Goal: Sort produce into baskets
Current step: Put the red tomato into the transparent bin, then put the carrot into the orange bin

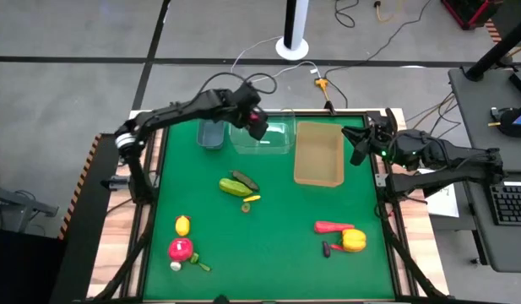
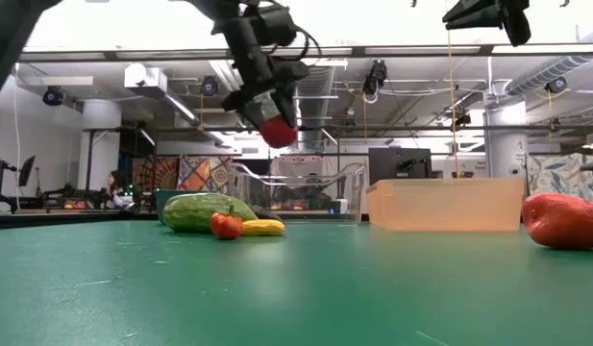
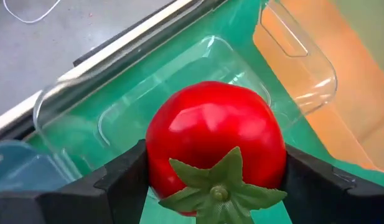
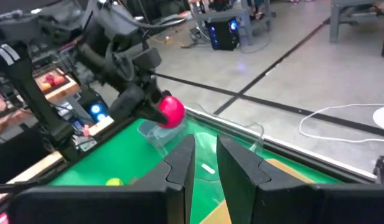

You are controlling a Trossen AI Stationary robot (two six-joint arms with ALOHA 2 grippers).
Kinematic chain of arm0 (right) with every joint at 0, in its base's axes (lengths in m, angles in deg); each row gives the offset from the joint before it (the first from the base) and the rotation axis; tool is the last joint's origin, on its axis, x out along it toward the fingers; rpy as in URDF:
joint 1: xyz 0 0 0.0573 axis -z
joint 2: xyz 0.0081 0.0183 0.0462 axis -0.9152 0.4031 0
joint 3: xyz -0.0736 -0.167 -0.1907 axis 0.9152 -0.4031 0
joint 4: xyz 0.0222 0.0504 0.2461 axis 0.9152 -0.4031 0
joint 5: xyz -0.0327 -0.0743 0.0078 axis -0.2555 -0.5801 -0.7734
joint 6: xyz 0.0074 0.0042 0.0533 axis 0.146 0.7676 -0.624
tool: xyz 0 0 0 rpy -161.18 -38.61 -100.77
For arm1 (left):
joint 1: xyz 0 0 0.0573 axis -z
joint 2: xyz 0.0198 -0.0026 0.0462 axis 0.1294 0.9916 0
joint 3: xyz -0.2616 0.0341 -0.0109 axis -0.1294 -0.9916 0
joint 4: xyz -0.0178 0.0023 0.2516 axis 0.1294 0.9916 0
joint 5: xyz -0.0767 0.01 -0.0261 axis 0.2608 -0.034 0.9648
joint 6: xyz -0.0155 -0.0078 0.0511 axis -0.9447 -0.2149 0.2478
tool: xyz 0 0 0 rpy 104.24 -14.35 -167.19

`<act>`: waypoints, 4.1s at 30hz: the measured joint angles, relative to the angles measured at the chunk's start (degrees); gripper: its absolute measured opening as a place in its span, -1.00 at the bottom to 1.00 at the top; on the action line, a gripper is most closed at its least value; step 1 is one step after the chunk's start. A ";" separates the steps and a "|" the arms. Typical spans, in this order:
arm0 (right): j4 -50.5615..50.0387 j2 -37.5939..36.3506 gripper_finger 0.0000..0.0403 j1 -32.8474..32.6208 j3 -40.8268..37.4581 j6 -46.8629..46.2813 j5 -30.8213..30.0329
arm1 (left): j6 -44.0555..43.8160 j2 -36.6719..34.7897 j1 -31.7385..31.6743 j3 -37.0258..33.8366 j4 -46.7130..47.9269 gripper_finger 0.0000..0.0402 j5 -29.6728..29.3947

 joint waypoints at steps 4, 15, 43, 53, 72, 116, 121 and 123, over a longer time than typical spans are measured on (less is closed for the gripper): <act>0.01 0.00 -0.71 -0.01 0.00 0.04 -0.50 | 4.80 8.29 -1.46 11.21 8.34 0.38 -0.19; -0.05 0.00 -0.71 -0.01 0.00 0.54 -1.56 | 10.25 25.08 -2.33 34.19 19.24 0.38 -1.75; -0.13 -0.01 -0.71 -0.01 -0.35 1.95 -4.06 | 11.90 24.14 -2.50 20.64 17.44 0.40 -0.37; -0.12 -0.02 -0.71 -0.01 -0.52 2.91 -4.04 | 11.94 24.12 -2.55 20.38 16.67 0.41 -0.35; -0.09 -0.02 -0.71 -0.01 -0.52 2.60 -4.00 | 10.57 24.04 -2.53 20.52 17.62 0.78 -1.35; -39.67 35.26 -0.18 -15.97 20.88 -11.05 35.13 | -4.81 -44.82 21.84 -38.31 -27.18 0.76 5.37; -39.45 38.25 -0.12 -16.68 18.61 -11.78 35.11 | -5.30 -46.50 21.84 -40.43 -28.14 0.76 2.76; -39.31 39.56 -0.12 -16.84 17.49 -11.34 35.08 | -5.27 -46.40 21.84 -40.41 -28.08 0.76 2.61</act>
